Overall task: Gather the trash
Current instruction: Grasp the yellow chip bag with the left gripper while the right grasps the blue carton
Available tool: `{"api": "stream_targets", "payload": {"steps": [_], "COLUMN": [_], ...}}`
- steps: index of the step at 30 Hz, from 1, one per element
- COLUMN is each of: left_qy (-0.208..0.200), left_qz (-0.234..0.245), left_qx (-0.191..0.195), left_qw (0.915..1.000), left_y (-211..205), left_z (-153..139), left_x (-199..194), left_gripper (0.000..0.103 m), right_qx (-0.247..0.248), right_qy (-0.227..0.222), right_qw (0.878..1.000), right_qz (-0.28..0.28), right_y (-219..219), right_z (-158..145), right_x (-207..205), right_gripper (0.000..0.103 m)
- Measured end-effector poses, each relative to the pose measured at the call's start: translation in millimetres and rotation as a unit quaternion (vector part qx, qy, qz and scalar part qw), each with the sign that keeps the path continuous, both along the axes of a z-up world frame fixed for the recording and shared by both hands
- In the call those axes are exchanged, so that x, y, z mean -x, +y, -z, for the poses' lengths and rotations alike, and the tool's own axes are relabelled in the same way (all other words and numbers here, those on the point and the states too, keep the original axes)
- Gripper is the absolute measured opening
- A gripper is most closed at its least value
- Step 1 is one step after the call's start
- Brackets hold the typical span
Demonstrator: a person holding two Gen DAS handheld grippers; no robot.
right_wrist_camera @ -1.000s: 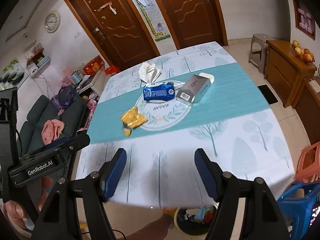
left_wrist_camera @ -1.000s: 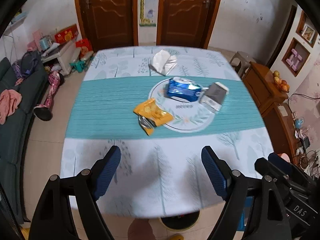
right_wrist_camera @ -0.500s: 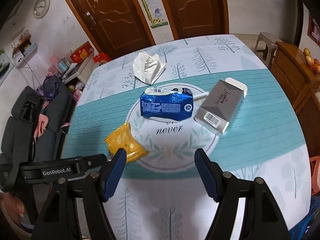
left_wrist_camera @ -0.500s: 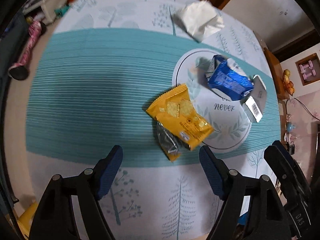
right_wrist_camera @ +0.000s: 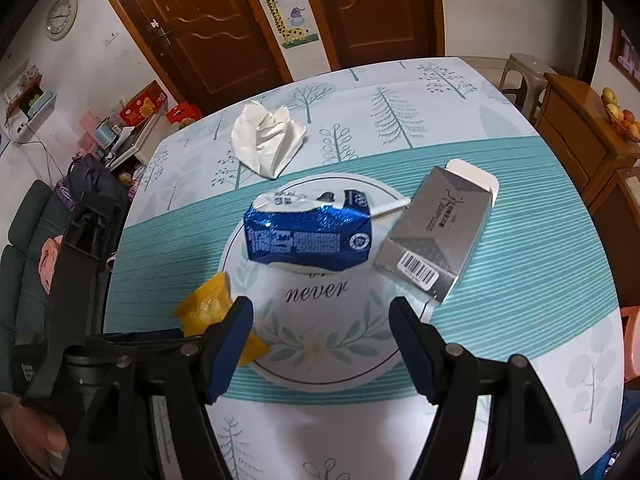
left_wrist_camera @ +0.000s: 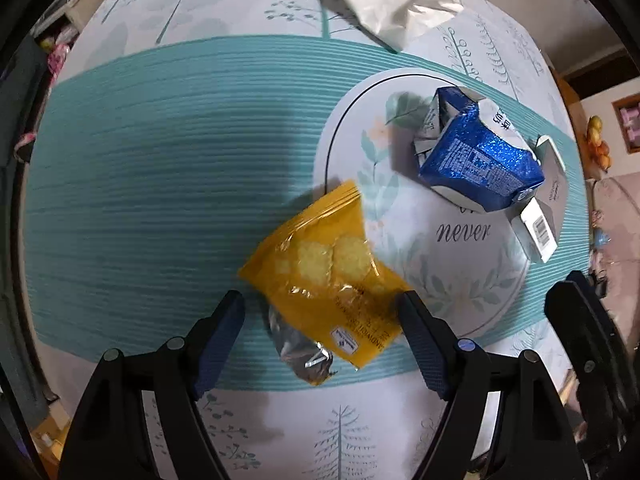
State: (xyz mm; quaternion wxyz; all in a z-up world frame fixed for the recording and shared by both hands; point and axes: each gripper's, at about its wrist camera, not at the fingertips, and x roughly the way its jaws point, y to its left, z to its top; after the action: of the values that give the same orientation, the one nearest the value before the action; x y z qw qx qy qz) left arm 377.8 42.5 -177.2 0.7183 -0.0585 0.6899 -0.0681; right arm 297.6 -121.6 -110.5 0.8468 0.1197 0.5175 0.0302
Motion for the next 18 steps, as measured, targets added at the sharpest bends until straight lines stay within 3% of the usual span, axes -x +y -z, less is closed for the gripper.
{"api": "stream_targets", "payload": {"steps": [2,5,7,8,9,11,15,18], "left_qy": [-0.009,-0.033,-0.041,-0.043,-0.044,-0.041,-0.055,-0.072], "left_qz": [0.005,0.029,0.051,0.054,0.054,0.048,0.037,0.033], "left_qx": [-0.010,-0.021,-0.019,-0.013,-0.011,0.010,0.015,0.014], "left_qw": [0.9999,0.9988,0.9977,0.9975,0.9975,0.9980,0.9977,0.9968], "left_y": [-6,-16,-22,-22,-20,-13,6,16], "left_z": [0,-5,-6,-6,-6,-4,-6,-12], "left_x": [-1,0,1,2,2,2,-4,-12], "left_gripper": [0.074,0.048,0.038,0.026,0.000,0.002,0.001,0.000], "right_qx": [0.004,0.018,0.026,0.028,0.031,0.039,0.069,0.116], "right_qy": [-0.002,-0.008,-0.011,-0.012,-0.013,-0.015,-0.019,-0.022], "right_qw": [1.000,1.000,0.999,0.999,0.999,0.998,0.994,0.982], "right_qz": [-0.001,-0.011,-0.019,-0.022,-0.026,-0.036,-0.078,-0.149], "right_y": [-2,-2,-2,-1,-1,1,11,29], "right_z": [-1,-3,-3,-4,-4,-4,-2,5], "right_x": [-2,-6,-10,-13,-15,-22,-39,-54], "right_gripper": [0.071,0.071,0.071,0.071,0.071,0.071,0.071,0.071]}}
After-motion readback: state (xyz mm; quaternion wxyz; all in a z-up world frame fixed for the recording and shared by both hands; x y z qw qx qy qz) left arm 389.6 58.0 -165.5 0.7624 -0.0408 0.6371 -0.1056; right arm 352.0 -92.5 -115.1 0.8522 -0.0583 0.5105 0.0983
